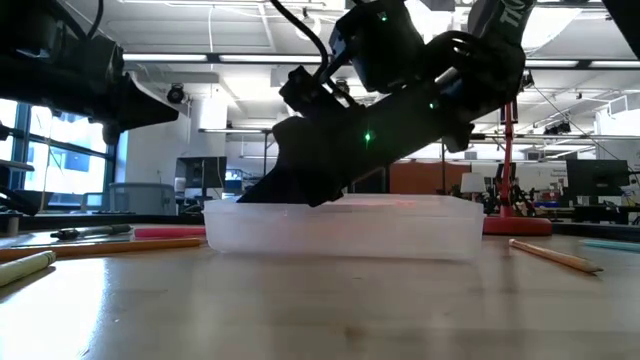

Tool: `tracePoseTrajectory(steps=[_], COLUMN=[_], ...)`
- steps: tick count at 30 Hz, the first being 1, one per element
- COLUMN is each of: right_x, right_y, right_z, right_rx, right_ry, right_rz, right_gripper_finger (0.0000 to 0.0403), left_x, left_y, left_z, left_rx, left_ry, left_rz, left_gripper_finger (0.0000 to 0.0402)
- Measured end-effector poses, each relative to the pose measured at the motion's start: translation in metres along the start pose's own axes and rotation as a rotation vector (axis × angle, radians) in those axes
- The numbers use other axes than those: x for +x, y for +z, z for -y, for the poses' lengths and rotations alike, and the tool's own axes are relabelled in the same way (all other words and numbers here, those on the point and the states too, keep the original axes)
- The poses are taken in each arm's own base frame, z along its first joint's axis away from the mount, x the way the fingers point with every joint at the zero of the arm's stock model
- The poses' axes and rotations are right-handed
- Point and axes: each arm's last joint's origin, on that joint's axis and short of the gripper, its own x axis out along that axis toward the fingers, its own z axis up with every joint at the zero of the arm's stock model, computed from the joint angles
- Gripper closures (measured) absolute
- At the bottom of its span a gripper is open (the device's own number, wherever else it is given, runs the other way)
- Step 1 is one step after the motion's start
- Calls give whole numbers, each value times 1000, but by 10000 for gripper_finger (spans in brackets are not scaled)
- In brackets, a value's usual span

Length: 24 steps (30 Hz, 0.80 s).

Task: Pick & place school supplies into a supply box
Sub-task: Put the blue pencil into the supply box, then put the pink pen into the supply box

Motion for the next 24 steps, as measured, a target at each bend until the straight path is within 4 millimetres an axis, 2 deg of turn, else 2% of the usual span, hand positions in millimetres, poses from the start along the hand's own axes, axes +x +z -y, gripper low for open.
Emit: tracePoseTrajectory(steps=[10,14,18,24], right_x=[0,-2,-7,-21], right_y=[9,10,19,40], right_z=[5,2,-2,-6], right_rx=[-38,-55,-104,-106], right_ry=[-63,-55,-49,-43], right_rz=[83,91,114,172], right_gripper_finger=[336,326,323,323], left_x=[0,-2,-4,2], left_y=[0,10,22,14], left_z=[1,3,6,5], left_rx=[-4,14,34,14], left_ry=[-17,-27,-31,-6], left_rz=[-1,37,76,-7], left_gripper_finger=[357,353,325,274])
